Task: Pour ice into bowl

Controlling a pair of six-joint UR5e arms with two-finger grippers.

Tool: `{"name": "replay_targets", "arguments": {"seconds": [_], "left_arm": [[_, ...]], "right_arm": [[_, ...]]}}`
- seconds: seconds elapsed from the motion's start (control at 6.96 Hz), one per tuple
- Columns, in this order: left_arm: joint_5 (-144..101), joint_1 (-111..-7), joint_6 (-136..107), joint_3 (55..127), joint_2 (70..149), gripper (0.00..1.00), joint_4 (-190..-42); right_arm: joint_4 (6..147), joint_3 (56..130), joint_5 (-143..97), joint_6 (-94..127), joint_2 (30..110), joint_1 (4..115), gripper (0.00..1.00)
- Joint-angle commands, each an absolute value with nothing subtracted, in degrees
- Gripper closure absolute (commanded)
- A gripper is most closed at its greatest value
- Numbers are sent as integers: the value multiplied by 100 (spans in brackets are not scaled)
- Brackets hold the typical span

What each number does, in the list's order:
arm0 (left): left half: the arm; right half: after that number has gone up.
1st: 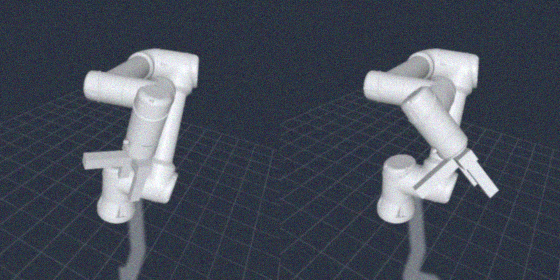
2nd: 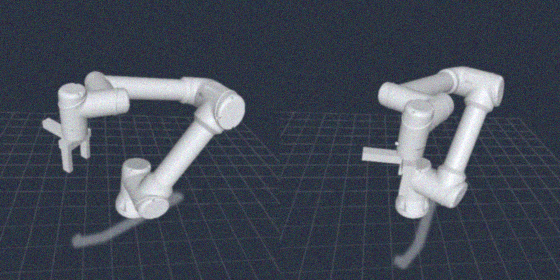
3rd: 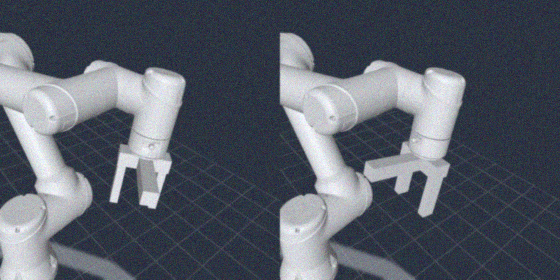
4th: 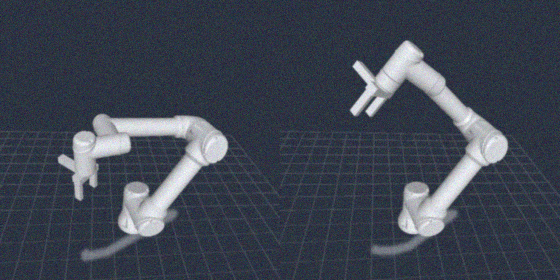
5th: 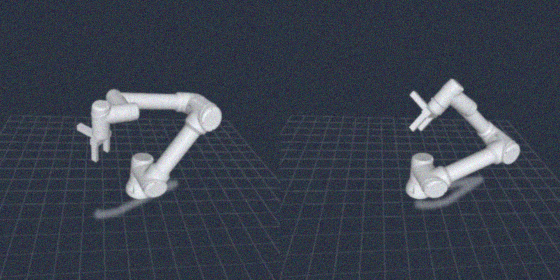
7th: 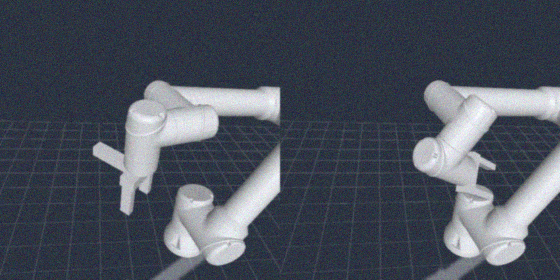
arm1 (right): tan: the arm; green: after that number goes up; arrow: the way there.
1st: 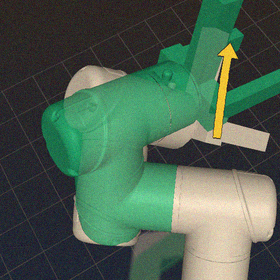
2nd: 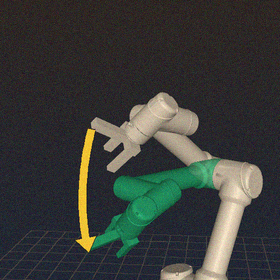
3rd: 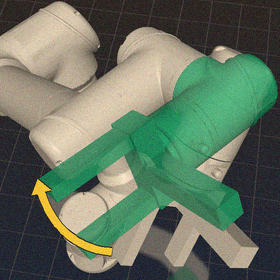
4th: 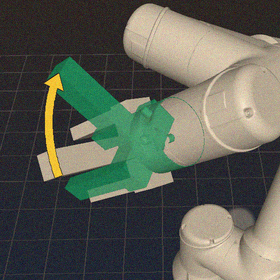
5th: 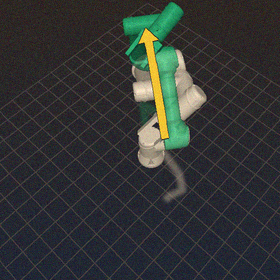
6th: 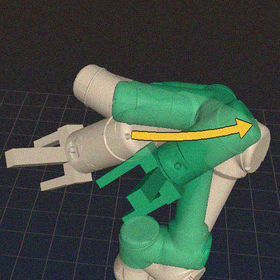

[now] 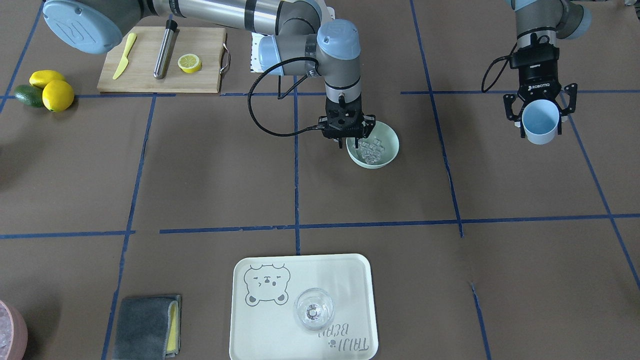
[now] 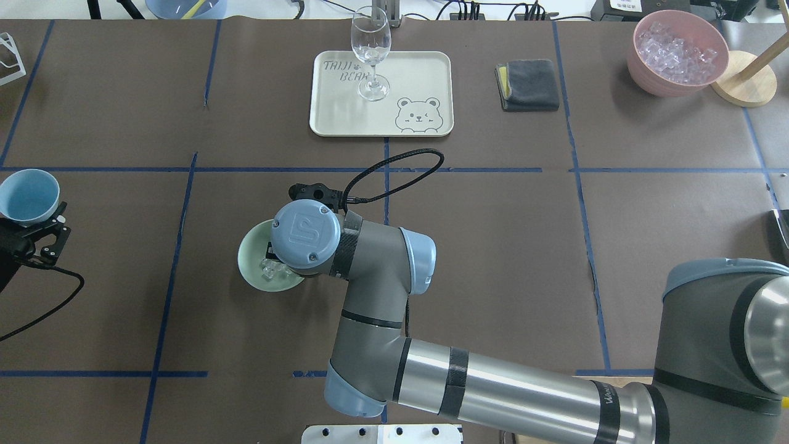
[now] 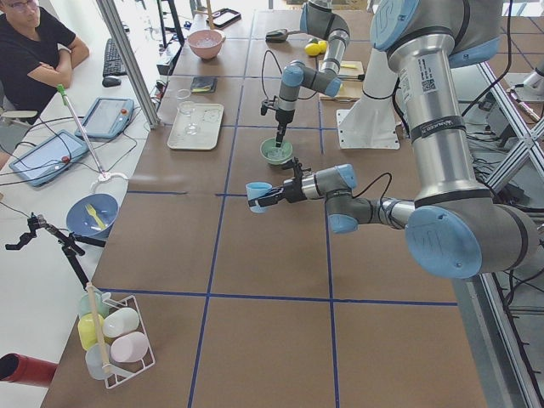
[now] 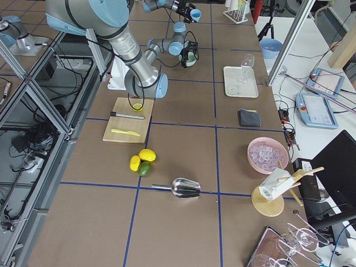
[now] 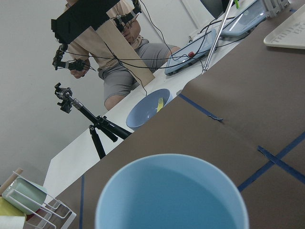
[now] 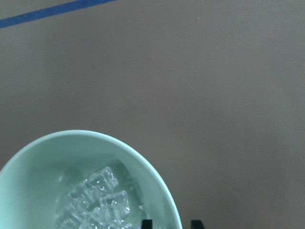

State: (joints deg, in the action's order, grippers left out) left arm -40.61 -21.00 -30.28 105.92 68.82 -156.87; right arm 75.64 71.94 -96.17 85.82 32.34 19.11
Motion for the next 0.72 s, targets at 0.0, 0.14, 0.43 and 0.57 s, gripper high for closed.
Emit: {"name": "replay_targets", "arguments": {"seconds": [0.0,0.14,0.43,0.57], "left_arm": [[-4218,-2092,-4141,10118,6891,100,-15636],[-4201,-2092,-4288,10064,6891,100,-15653],[-4219,-2092,-5548,10046,6908,100,-15680],[-4227,-2074,-5964,10037,6978,100,-15662]], "right_arm": [[7559,7250,-9641,8569,3217,1916,100],[7576,7364,-9668,8578,3191,1942,100],[7698,7924,-9868,8578,3374,2274,100],[7978,8502,-10088,8552,3706,2511,100]]}}
